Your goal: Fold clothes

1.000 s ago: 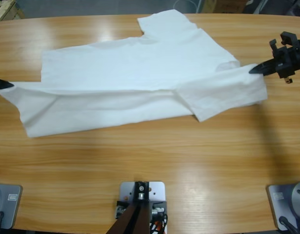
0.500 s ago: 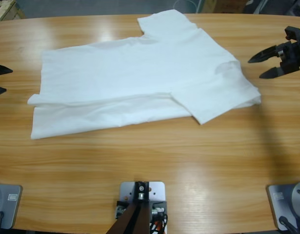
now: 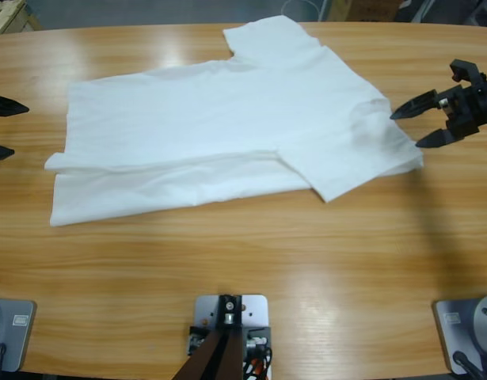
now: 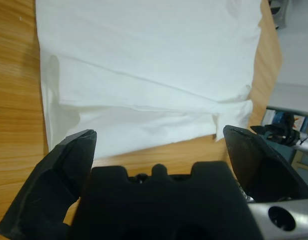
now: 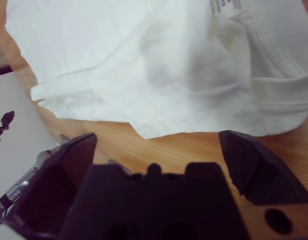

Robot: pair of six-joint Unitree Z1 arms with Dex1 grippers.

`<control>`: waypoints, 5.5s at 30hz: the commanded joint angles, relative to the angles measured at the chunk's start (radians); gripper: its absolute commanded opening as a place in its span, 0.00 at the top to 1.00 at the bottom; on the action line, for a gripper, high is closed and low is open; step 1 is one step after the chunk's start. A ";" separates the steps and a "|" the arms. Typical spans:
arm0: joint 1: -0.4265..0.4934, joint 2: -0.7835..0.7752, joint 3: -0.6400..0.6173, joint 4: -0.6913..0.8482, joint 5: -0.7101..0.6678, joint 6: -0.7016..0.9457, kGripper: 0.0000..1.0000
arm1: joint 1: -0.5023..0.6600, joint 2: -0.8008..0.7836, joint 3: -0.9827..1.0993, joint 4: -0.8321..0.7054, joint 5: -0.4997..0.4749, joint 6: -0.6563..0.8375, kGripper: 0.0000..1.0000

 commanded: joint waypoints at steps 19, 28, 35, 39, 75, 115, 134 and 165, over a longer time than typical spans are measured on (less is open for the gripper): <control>-0.027 0.016 0.024 -0.002 -0.028 0.013 0.00 | 0.066 0.194 -0.183 0.010 -0.071 -0.021 0.15; -0.027 0.026 0.025 -0.001 -0.028 0.015 0.00 | 0.127 0.218 -0.176 0.004 -0.064 -0.028 0.48; -0.027 0.031 0.029 -0.001 -0.028 0.019 0.00 | 0.135 0.208 -0.154 0.002 -0.067 -0.028 1.00; -0.026 0.031 0.030 -0.001 -0.027 0.022 0.00 | 0.135 0.214 -0.138 0.002 -0.072 -0.028 1.00; -0.021 0.031 0.031 0.001 -0.028 0.027 0.00 | 0.126 0.212 -0.135 0.012 -0.144 -0.033 1.00; -0.028 -0.064 0.035 -0.008 -0.031 0.059 0.00 | 0.100 0.253 -0.471 0.227 -0.158 -0.048 0.00; -0.496 0.329 -0.074 -0.048 0.185 0.005 0.00 | 0.100 -0.048 -0.282 0.248 -0.171 -0.045 0.00; -0.555 0.567 -0.178 -0.054 0.261 0.005 0.00 | 0.082 -0.053 -0.227 0.265 -0.183 -0.062 0.00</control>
